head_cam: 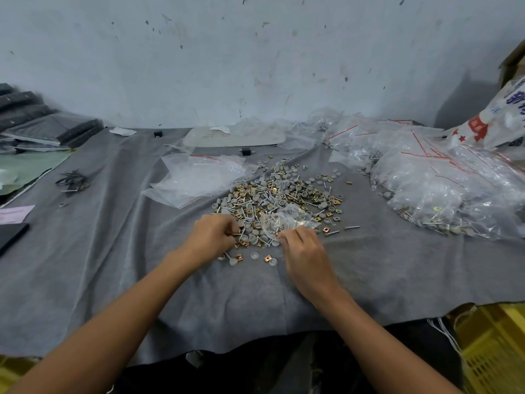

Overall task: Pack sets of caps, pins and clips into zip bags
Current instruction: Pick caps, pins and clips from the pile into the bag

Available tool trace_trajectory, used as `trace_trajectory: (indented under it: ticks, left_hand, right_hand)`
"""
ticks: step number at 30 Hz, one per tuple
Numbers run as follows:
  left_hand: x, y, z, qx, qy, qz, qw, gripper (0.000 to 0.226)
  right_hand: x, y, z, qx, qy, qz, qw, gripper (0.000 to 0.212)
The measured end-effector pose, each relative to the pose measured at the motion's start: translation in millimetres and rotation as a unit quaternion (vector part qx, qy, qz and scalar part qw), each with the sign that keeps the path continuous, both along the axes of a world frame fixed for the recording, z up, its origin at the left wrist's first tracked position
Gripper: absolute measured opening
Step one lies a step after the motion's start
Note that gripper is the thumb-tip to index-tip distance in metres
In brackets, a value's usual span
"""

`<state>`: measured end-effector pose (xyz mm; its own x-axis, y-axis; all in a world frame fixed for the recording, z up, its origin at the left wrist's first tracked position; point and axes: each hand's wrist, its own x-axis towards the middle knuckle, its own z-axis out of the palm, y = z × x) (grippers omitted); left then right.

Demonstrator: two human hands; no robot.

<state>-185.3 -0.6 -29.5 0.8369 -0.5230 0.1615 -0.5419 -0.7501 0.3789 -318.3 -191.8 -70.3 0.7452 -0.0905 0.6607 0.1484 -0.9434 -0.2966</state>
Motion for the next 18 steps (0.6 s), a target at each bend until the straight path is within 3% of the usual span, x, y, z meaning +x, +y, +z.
trace_trajectory:
  ticks: [9, 15, 18]
  left_hand:
    - [1.4, -0.1, 0.3, -0.173, 0.138, 0.022, 0.975, 0.028]
    - [-7.7, -9.5, 8.9, -0.327, 0.288, 0.018, 0.900, 0.014]
    - [-18.4, -22.3, 13.4, -0.349, 0.299, -0.009, 0.888, 0.013]
  right_hand:
    - [0.5, -0.6, 0.4, -0.003, -0.005, -0.001, 1.000, 0.004]
    - [0.1, -0.6, 0.4, 0.000, -0.008, 0.001, 1.000, 0.004]
    - [0.7, -0.4, -0.5, 0.000, -0.012, 0.000, 1.000, 0.002]
